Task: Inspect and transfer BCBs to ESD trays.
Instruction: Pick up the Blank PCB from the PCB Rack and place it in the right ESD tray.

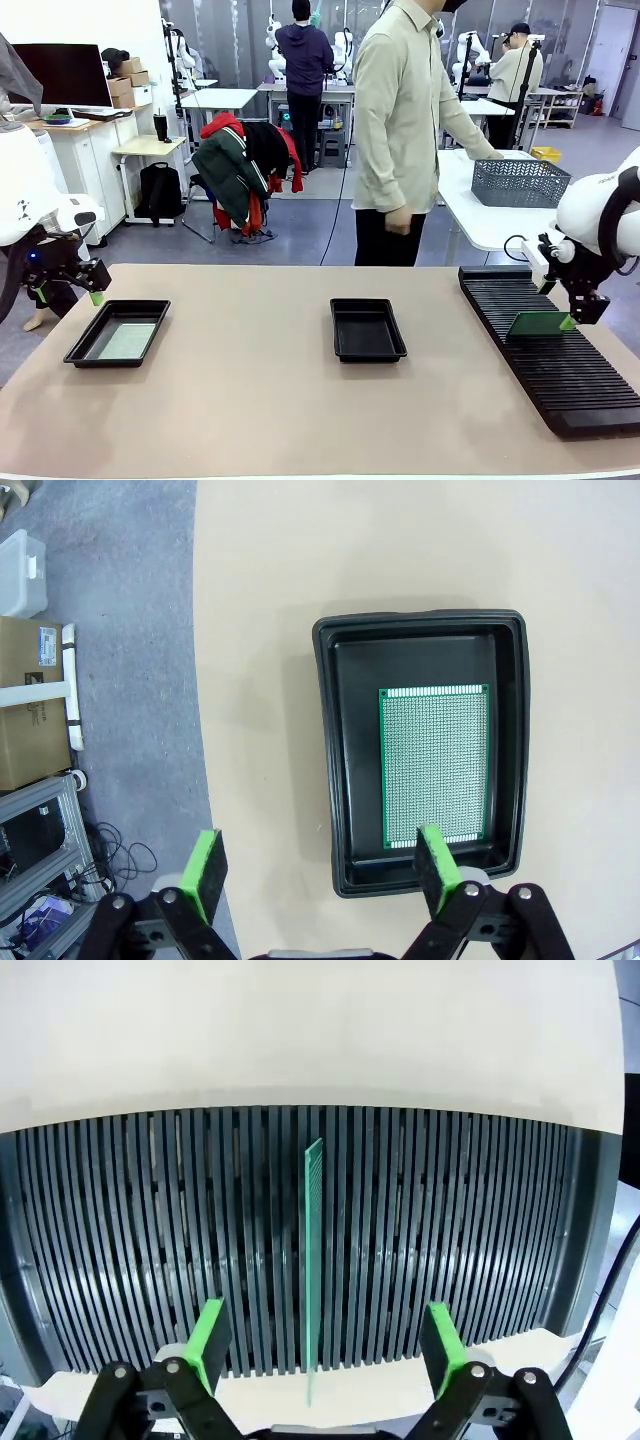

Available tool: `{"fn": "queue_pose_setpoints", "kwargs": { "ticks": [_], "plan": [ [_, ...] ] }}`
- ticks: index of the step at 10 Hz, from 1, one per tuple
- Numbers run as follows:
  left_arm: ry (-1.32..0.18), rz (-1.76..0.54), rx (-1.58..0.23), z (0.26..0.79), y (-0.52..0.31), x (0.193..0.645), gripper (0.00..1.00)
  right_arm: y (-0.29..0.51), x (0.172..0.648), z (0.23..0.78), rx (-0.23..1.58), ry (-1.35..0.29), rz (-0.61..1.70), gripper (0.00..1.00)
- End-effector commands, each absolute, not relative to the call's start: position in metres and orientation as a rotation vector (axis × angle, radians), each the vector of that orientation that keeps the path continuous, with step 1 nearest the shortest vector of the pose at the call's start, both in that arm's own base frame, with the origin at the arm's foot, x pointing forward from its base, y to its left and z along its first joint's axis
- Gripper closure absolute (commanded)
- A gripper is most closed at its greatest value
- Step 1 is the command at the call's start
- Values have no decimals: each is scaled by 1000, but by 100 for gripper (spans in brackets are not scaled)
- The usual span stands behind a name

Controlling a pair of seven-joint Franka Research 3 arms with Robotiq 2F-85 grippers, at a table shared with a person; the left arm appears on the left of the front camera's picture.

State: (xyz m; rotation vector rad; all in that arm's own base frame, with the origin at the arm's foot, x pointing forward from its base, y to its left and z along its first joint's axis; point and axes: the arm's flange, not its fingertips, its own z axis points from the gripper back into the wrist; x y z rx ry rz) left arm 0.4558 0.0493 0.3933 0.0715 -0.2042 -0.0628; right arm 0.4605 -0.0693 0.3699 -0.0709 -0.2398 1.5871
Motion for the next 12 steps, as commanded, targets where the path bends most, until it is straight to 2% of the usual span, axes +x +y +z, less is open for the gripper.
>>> {"fn": "queue_pose_setpoints", "kwargs": {
  "ticks": [1, 12],
  "plan": [
    [-213, -62, 72, 392, 50, 457, 0, -74, 464, 360, -78, -271, 1605, 0],
    [-213, -62, 72, 392, 50, 457, 0, -74, 462, 354, -52, -214, 1574, 0]
  ]
}}
